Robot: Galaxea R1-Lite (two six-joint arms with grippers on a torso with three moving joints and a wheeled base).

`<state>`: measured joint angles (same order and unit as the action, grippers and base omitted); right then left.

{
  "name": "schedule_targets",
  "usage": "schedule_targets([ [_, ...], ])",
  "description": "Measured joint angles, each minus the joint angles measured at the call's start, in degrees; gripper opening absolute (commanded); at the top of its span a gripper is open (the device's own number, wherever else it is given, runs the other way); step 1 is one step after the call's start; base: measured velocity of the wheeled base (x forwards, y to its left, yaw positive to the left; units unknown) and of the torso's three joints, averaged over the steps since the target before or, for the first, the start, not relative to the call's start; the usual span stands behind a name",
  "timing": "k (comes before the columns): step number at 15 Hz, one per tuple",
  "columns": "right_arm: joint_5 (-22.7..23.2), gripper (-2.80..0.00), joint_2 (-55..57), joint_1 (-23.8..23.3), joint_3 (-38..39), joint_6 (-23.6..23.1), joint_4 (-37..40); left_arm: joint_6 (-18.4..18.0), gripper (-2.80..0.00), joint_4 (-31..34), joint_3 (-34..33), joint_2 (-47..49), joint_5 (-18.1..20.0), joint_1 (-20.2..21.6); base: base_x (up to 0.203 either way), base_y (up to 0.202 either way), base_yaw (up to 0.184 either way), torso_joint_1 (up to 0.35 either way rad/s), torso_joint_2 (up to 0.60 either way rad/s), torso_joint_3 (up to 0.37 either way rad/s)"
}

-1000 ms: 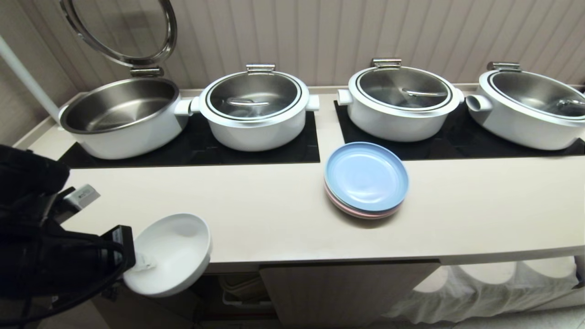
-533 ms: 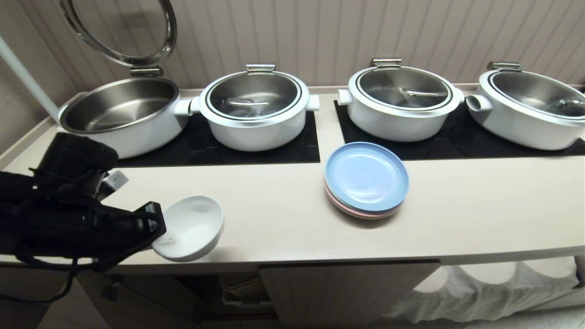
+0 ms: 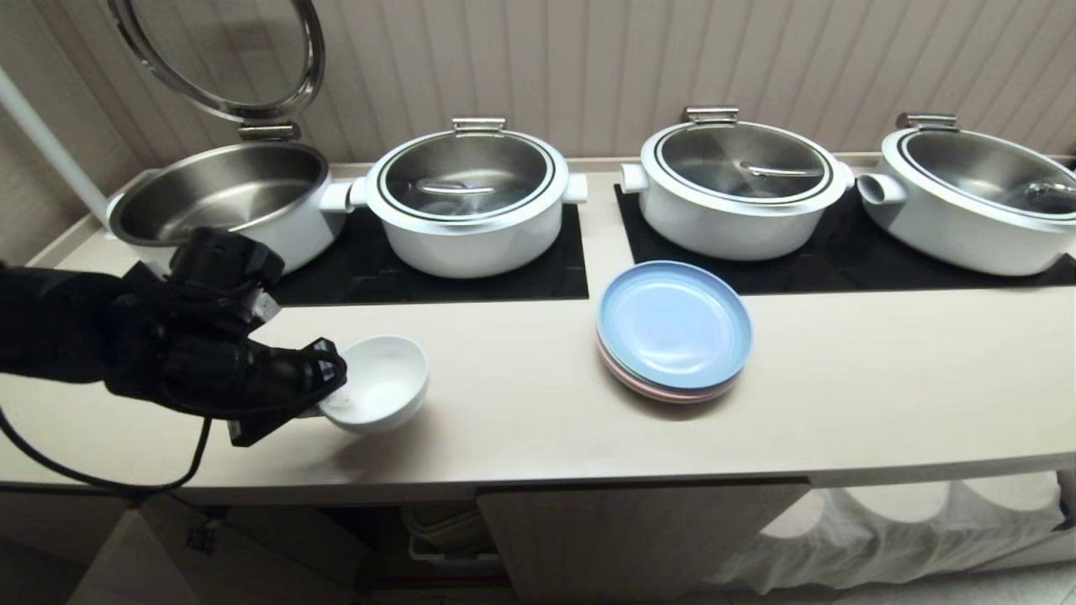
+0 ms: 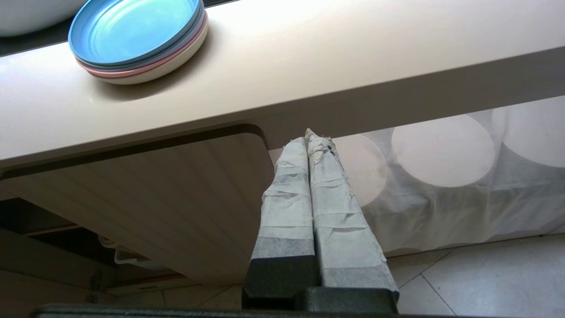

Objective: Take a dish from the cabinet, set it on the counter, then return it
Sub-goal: Place it on the table

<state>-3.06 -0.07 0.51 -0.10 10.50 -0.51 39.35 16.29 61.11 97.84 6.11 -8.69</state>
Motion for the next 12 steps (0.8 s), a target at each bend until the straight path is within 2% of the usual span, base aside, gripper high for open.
schedule_targets([
  [6, 0.0, -2.8, 0.0, 0.0, 0.0, 0.0, 0.0, -0.1, -2.8, -0.1, 4.3, 5.8, -0.4, 0.1, 0.0, 0.0, 0.0, 0.0, 0.0, 0.0],
  [12, 0.0, -2.8, 0.0, 0.0, 0.0, 0.0, 0.0, -0.1, -2.8, -0.1, 6.0, 8.3, -0.5, 0.1, 0.0, 0.0, 0.0, 0.0, 0.0, 0.0],
])
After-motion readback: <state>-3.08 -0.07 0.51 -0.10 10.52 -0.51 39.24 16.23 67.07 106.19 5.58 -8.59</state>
